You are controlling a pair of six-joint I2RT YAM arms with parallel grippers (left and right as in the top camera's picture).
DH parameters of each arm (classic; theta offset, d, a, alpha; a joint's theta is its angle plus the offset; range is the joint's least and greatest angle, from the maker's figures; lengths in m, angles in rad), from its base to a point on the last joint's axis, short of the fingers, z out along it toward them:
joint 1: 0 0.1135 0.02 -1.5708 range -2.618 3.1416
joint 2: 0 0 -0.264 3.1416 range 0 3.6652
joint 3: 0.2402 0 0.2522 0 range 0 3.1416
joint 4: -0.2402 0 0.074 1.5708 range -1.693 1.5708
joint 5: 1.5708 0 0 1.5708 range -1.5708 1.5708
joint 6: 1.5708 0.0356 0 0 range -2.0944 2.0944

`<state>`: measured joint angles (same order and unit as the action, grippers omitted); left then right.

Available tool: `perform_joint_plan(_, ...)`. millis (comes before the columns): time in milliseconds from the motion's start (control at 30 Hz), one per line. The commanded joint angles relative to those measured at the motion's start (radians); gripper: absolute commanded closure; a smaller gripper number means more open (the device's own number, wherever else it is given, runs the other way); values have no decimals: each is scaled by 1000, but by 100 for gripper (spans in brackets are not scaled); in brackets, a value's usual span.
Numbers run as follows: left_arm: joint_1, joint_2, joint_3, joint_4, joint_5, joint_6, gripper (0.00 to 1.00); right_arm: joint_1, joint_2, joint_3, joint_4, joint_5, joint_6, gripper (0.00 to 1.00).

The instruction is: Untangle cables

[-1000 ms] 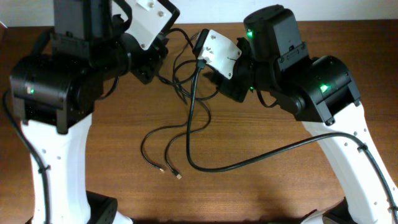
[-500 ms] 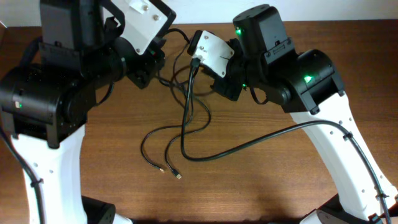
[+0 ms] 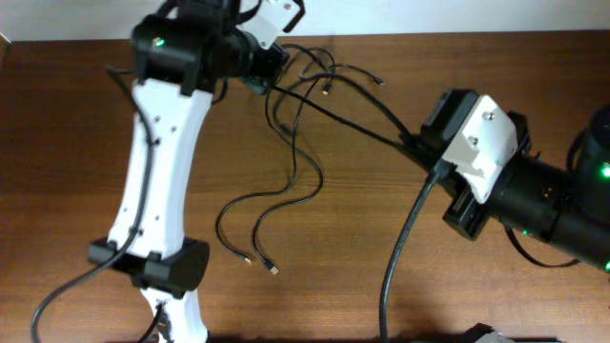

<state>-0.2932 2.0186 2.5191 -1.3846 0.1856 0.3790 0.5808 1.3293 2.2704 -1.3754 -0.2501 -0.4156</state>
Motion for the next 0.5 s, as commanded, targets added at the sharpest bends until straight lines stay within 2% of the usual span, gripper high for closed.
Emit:
perform_joint_plan(0, 106, 83, 0, 39, -125, -29, 100, 2, -49, 8, -50, -3, 49, 96)
perform_joint_plan(133, 200, 198, 0, 11, -55, -57, 100, 2, -97, 8, -69, 0, 71, 96)
perform_joint_plan(300, 237, 336, 0, -70, 3, -80, 100, 2, -99, 6, -93, 50, 96, 96)
perform_joint_plan(367, 237, 322, 13, -103, 41, -80, 100, 2, -82, 6, -97, 53, 96, 96)
perform_joint_plan(467, 235, 174, 173, -140, 186, -127, 100, 2, -4, 6, -98, 64, 96, 96)
